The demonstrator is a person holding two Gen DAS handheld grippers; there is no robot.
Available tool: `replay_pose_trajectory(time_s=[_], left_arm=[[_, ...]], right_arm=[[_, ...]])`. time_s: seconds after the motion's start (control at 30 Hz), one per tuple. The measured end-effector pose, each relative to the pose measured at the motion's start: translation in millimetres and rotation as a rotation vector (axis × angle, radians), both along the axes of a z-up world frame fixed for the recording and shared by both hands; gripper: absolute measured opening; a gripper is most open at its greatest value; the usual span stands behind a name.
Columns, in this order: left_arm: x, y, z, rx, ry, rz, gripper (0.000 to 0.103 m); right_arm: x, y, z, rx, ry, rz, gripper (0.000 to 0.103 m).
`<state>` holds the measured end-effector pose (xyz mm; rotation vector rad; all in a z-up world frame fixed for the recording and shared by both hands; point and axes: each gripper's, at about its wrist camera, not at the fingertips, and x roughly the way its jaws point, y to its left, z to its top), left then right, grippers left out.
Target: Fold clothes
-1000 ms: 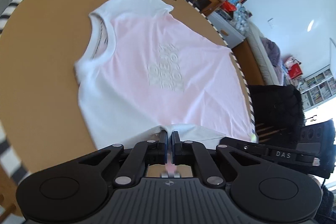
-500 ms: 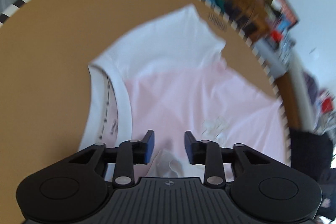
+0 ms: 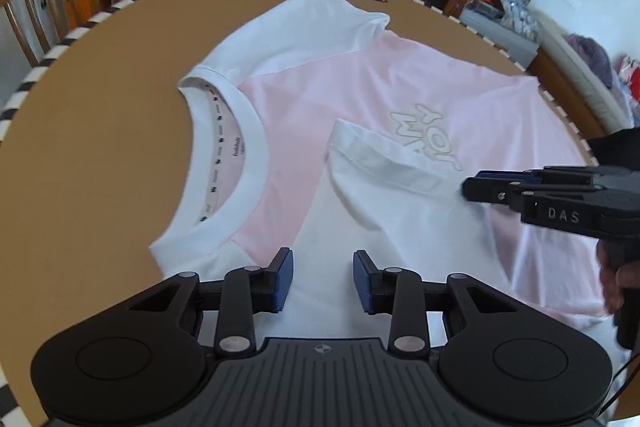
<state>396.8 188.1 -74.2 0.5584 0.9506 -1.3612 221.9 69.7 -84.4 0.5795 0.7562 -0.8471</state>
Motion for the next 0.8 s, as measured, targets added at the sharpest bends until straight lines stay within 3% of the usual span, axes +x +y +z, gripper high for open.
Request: replay_pose_trajectory(time_s=[0.13, 0.23, 0.3, 0.37, 0.47, 0.57, 0.7, 0.8], left_arm=[[17, 11, 1, -0.011, 0.042, 0.071, 0.036], [22, 15, 5, -0.029, 0.069, 0.104, 0.035], [20, 19, 10, -0.060, 0.093, 0.102, 0.037], [13, 19, 10, -0.056, 0.072, 0.074, 0.037], [6, 23, 1, -0.031, -0.011, 0.051, 0.035], [4, 30, 0, -0.037, -0.085, 0.019, 0.028], [10, 34, 0, -0.037, -0.089, 0.026, 0.028], [10, 35, 2, -0.012, -0.097, 0.020, 0.029]], right_arm=[[-19, -7, 1, -0.027, 0.039, -0.075, 0.006], [-31, -8, 8, -0.019, -0.031, -0.100, 0.006], [-26, -1, 16, -0.026, -0.085, -0.026, 0.008], [-11, 4, 14, -0.002, -0.096, 0.065, 0.009], [3, 8, 5, 0.019, -0.029, 0.144, 0.010], [-7, 6, 0, 0.026, 0.003, 0.122, 0.005], [-24, -2, 0, 0.054, -0.002, 0.068, 0.003], [-26, -7, 3, 0.099, -0.026, 0.072, 0.010]])
